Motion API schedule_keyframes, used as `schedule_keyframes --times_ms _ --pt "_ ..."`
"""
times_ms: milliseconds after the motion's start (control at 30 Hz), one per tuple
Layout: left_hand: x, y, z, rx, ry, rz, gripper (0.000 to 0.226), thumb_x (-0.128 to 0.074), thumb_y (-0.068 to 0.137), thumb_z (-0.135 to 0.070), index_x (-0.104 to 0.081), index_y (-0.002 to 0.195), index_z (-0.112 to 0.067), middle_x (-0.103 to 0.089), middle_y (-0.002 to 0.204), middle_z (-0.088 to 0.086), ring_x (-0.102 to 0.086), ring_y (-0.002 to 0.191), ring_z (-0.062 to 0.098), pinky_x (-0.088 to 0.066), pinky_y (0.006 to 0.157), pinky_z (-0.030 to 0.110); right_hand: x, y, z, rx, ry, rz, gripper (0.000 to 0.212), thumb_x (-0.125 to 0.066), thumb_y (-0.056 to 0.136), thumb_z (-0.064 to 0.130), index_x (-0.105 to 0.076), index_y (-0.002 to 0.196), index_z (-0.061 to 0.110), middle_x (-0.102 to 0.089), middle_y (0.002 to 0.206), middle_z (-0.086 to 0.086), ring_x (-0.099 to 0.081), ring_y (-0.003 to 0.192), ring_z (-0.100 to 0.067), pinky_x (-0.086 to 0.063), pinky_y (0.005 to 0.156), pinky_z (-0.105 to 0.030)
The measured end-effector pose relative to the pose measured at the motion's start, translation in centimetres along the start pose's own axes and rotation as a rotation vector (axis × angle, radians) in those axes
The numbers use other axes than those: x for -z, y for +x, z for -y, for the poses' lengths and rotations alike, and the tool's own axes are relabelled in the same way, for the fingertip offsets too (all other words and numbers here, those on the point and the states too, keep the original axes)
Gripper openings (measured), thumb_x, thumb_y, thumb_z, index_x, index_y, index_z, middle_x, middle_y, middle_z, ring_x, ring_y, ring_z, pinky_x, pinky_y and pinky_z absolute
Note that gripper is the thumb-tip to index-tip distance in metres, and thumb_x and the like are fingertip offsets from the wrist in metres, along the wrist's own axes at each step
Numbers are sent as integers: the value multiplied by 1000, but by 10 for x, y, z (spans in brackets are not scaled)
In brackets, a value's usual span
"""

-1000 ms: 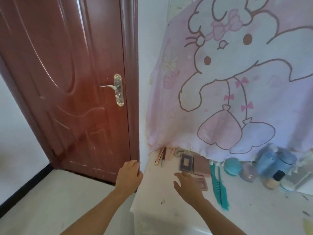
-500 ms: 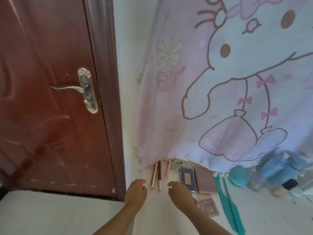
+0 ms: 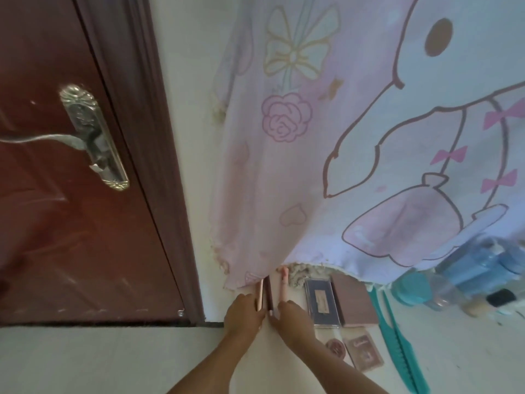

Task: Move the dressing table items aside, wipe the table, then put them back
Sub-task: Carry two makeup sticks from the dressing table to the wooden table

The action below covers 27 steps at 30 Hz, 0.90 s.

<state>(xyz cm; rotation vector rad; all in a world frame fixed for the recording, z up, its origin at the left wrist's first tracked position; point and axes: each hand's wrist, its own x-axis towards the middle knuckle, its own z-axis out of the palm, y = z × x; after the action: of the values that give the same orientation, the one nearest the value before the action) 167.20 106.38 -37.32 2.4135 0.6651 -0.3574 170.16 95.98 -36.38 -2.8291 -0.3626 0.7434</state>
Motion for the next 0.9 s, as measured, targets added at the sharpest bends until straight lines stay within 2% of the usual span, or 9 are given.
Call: schedule_keyframes --times_ms 233,400,533,700,800,900 --pt "0 -4 -10 96 66 11 30 -53 90 -25 -54 116 -9 -59 122 7 -56 113 23 -44 87 27 -4 2 7 -49 40 11 28 -39 91 11 -52 116 6 -54 119 -11 -54 111 -27 -44 87 -30" --pt "5 -11 -10 177 51 14 32 -54 89 -26 -52 117 -10 -56 125 7 -54 115 24 -45 88 28 2 -2 1 -53 14 3 28 -40 89 9 -51 115 8 -57 118 -9 -55 110 -26 -45 86 -30" --pt "6 -23 -7 212 41 -11 30 -53 89 -26 -51 115 -10 -57 122 6 -56 111 22 -45 83 26 9 -10 -8 -10 -27 8 27 -42 90 10 -51 115 8 -57 118 -9 -55 111 -27 -45 86 -29" --pt "11 -49 -3 302 4 -72 32 -54 88 -26 -51 115 -10 -57 122 6 -55 112 22 -45 83 26 13 -26 -12 124 -93 29 26 -45 88 12 -53 113 9 -59 115 -8 -58 107 -26 -47 84 -30" --pt "17 -73 4 417 -43 -153 34 -56 86 -29 -54 116 -12 -59 120 7 -57 112 24 -46 85 28 15 -36 -4 258 -117 36 25 -44 92 14 -51 115 11 -58 116 -5 -58 107 -22 -45 79 -27" --pt "26 -107 19 558 -145 -275 33 -59 84 -30 -58 113 -13 -64 113 7 -60 107 26 -48 82 29 15 -48 13 428 -140 38 24 -46 92 18 -51 114 12 -58 117 -5 -58 107 -22 -46 88 -27"
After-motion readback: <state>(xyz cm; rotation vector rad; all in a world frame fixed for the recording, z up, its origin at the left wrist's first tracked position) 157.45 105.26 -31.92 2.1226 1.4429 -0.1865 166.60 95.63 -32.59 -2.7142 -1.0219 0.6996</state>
